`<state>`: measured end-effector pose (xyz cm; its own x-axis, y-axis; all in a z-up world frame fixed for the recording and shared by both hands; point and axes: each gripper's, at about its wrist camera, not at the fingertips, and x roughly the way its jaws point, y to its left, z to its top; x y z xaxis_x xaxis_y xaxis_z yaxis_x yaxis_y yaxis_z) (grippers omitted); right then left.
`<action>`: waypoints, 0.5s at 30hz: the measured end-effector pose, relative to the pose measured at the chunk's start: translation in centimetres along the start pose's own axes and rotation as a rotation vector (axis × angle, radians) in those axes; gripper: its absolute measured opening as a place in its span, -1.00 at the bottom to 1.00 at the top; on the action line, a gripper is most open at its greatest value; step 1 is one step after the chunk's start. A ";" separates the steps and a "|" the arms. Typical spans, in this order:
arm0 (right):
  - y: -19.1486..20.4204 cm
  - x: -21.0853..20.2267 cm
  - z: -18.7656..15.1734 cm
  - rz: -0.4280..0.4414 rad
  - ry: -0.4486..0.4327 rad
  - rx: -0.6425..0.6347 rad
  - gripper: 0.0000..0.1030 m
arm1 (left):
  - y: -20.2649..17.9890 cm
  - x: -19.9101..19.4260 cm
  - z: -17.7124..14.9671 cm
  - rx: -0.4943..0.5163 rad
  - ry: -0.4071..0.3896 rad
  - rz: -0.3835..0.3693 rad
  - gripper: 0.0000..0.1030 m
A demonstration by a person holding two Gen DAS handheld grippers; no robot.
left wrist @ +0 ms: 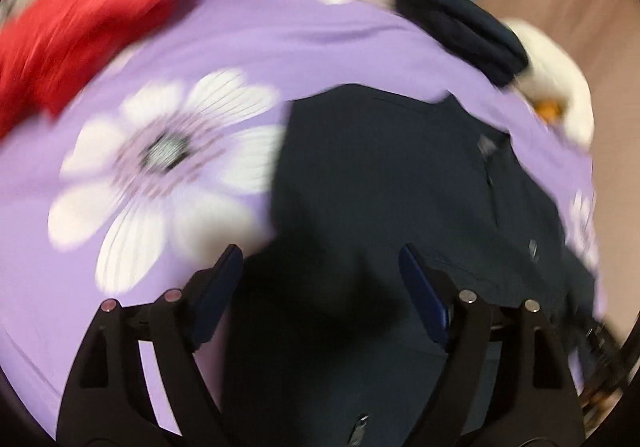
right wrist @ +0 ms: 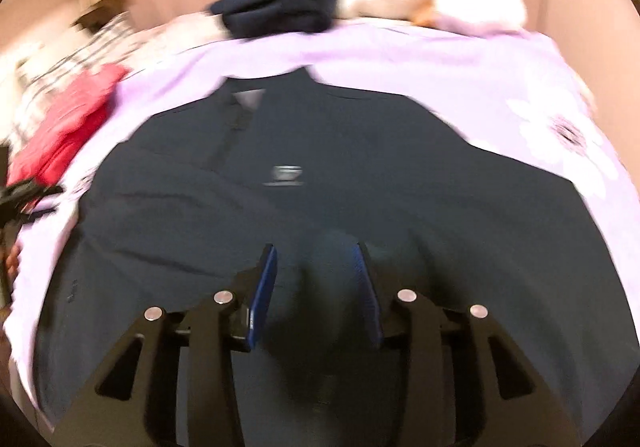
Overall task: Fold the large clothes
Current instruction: 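Grasp the other sleeve cuff with the right tool and lift it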
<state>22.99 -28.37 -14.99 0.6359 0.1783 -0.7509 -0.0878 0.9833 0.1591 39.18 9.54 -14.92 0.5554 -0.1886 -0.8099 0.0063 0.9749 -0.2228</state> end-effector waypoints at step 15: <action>2.4 4.4 -1.4 0.044 0.109 0.030 -0.05 | -3.1 3.9 -3.1 0.081 0.117 0.061 0.66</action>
<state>24.52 -25.16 -18.79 0.5443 0.2259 -0.8079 -0.0900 0.9732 0.2115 38.74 5.39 -19.07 0.4561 -0.1367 -0.8794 0.0452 0.9904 -0.1306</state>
